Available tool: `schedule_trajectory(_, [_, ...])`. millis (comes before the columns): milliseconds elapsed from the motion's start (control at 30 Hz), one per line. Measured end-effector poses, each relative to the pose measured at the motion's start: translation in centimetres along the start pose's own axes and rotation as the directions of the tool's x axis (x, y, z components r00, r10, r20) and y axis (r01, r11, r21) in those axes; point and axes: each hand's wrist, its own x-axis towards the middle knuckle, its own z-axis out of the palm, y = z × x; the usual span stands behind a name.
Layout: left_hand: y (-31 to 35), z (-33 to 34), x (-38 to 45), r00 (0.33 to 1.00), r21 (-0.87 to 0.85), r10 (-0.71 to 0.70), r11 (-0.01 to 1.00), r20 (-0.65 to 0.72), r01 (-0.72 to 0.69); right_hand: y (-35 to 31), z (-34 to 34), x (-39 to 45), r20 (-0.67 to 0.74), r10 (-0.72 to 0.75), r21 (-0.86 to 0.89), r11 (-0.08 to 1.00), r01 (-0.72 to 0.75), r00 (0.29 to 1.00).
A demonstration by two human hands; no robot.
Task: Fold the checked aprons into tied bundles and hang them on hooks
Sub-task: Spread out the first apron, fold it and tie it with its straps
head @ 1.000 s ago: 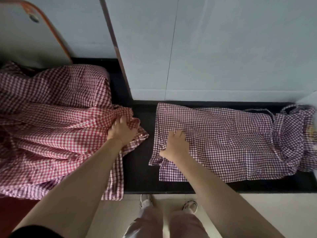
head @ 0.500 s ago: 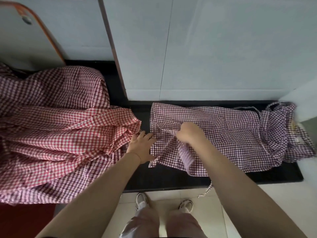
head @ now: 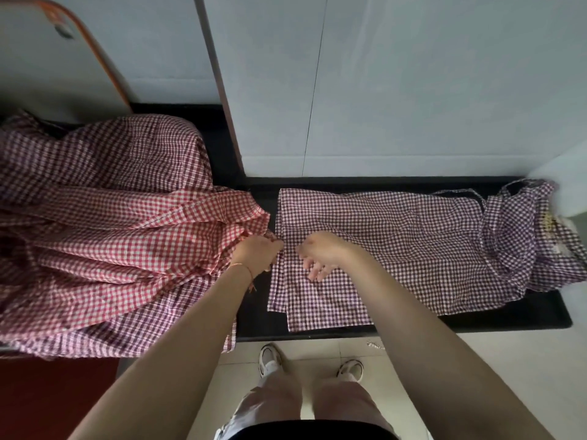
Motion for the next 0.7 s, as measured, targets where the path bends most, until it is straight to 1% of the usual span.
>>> schedule_trajectory(67, [-0.4, 0.8, -0.2, 0.995, 0.217, 0.009, 0.976, 0.104, -0.032, 1.5, -0.5, 0.1, -0.141, 0.019, 0.057, 0.998, -0.011, 0.99])
schedule_trajectory(100, [-0.7, 1.4, -0.2, 0.991, 0.276, 0.006, 0.96, 0.136, -0.044, 2.4, -0.8, 0.1, -0.201, 0.029, 0.054, 0.998, -0.018, 0.979])
schedule_trajectory(167, [-0.9, 2.7, -0.5, 0.98, 0.342, -0.038, 0.939, 0.193, -0.031, 4.0, -1.1, -0.2, -0.277, 0.046, 0.03, 0.999, -0.04, 0.96])
schedule_trajectory(233, [-0.9, 4.1, -0.8, 0.977, 0.393, -0.088, 0.919, 0.194, 0.005, 5.6, -1.2, -0.5, -0.338, 0.062, 0.04, 0.998, -0.051, 0.939])
schedule_trajectory(300, [-0.8, 5.1, -1.3, 0.991, 0.341, -0.11, 0.937, 0.076, 0.077, 7.4, -1.6, -0.7, -0.449, 0.094, 0.068, 0.995, -0.072, 0.889])
schedule_trajectory(333, [-0.7, 5.5, -1.9, 0.993, 0.29, -0.121, 0.95, 0.0, 0.115, 8.4, -1.7, -0.7, -0.518, 0.126, 0.095, 0.992, -0.089, 0.846])
schedule_trajectory(367, [-0.6, 5.9, -2.2, 0.99, 0.249, -0.132, 0.958, -0.058, 0.143, 9.4, -2.0, -0.9, -0.584, 0.171, 0.145, 0.984, -0.106, 0.794])
schedule_trajectory(433, [-0.5, 6.3, -2.9, 0.979, 0.202, -0.184, 0.959, -0.092, 0.199, 11.3, -2.3, -1.2, -0.682, 0.293, 0.294, 0.949, -0.116, 0.67])
schedule_trajectory(467, [-0.3, 6.6, -3.3, 0.973, 0.18, -0.205, 0.958, -0.106, 0.222, 12.5, -2.7, -1.5, -0.702, 0.364, 0.373, 0.92, -0.119, 0.613])
schedule_trajectory(533, [0.0, 7.5, -4.1, 0.959, 0.131, -0.244, 0.956, -0.145, 0.263, 15.0, -3.5, -2.5, -0.692, 0.492, 0.495, 0.856, -0.149, 0.528])
schedule_trajectory(600, [0.6, 8.8, -5.1, 0.938, 0.07, -0.295, 0.948, -0.182, 0.311, 17.8, -4.6, -3.6, -0.662, 0.587, 0.575, 0.796, -0.186, 0.466])
schedule_trajectory(700, [0.9, 11.2, -6.6, 0.89, -0.081, -0.377, 0.926, -0.257, 0.369, 21.9, -6.1, -5.2, -0.584, 0.702, 0.706, 0.687, -0.171, 0.408])
